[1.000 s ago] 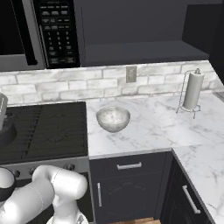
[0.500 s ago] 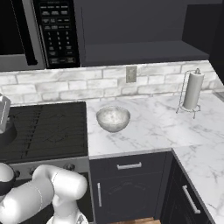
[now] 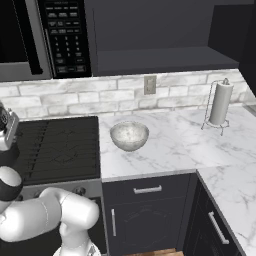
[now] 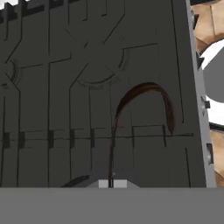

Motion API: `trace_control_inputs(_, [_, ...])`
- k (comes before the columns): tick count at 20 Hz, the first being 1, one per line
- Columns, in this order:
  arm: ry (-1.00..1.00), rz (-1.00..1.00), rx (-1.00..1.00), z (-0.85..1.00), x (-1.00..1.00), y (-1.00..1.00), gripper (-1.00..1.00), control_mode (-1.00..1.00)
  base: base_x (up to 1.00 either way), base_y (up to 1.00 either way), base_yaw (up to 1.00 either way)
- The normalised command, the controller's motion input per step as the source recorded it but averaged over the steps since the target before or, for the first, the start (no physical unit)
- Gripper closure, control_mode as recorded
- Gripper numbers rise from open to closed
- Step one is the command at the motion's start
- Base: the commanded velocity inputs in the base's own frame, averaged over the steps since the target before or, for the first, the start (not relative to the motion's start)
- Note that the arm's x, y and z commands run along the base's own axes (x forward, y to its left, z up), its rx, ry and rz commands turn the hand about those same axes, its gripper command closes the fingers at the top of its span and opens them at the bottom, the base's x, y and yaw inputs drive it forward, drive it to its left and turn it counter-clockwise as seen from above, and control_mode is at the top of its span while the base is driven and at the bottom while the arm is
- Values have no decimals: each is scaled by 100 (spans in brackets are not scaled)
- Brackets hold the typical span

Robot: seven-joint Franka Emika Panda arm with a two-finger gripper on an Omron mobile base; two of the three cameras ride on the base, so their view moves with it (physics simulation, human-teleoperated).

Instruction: Open the cabinet and move the ladle to the pot. Then close the cabinet.

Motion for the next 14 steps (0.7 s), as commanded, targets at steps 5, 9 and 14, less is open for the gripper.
trace_control_inputs(5, [6,0,-2,-23,6,11,100,-100,0,0,0])
trace_control_inputs(9, [1,0,-4,-25,4,15,100,-100,0,0,0])
trace_control_inputs(14, [0,0,-5,-16,8,20,100,-100,0,0,0])
